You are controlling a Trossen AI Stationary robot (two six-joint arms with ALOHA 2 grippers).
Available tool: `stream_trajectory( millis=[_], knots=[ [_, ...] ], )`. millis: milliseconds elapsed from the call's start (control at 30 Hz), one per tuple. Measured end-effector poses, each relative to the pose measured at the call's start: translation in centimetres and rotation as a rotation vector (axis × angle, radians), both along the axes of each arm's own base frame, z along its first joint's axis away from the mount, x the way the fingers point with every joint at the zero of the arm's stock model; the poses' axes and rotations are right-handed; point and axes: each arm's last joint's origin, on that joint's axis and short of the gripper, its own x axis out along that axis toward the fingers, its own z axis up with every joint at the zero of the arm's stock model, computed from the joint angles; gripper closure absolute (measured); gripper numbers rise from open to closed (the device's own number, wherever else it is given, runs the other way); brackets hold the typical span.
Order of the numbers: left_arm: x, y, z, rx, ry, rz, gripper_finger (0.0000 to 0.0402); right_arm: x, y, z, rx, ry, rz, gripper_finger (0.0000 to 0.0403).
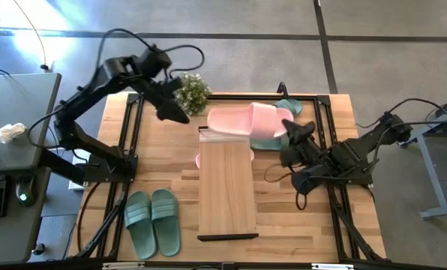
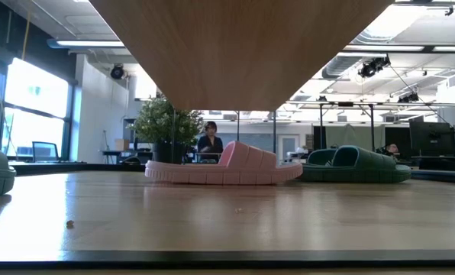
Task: Pick and place slides into the shelf
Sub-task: Put the pink slide under the shelf aligned with the other pink slide
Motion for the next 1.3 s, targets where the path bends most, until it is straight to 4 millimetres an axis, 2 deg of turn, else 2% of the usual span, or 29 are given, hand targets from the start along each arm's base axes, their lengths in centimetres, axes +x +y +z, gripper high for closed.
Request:
stream_trajectory(
  millis=[133,267,433,733,1067,1300],
  knots=[
    [1.6,1.1,-1.4,-0.017,-0.067,-0.023,0.0275,1.3,-0.4,-0.6,-0.042,0.044,-0.047,0.04],
    [2.2,1.6,-0.5,0.037,-0.171,-0.002,0.0275,2.7,-0.3,-1.7,-0.105,0.121,-0.075,0.04],
    [2.5,1.8,-0.3,0.052,-0.18,0.052,0.0275,3.5,0.1,-2.4,-0.183,0.145,-0.105,0.04],
    [3.1,2.6,-1.2,0.085,-0.112,0.122,0.0275,3.5,0.1,-2.5,-0.197,0.171,-0.103,0.04],
    [4.2,3.3,-3.0,-0.015,-0.04,0.085,0.0275,3.4,0.1,-2.4,-0.228,0.228,-0.098,0.04],
    [3.9,3.8,-3.8,-0.045,0.017,0.077,0.0275,3.3,0.0,-2.3,-0.225,0.223,-0.1,0.04]
  ],
)
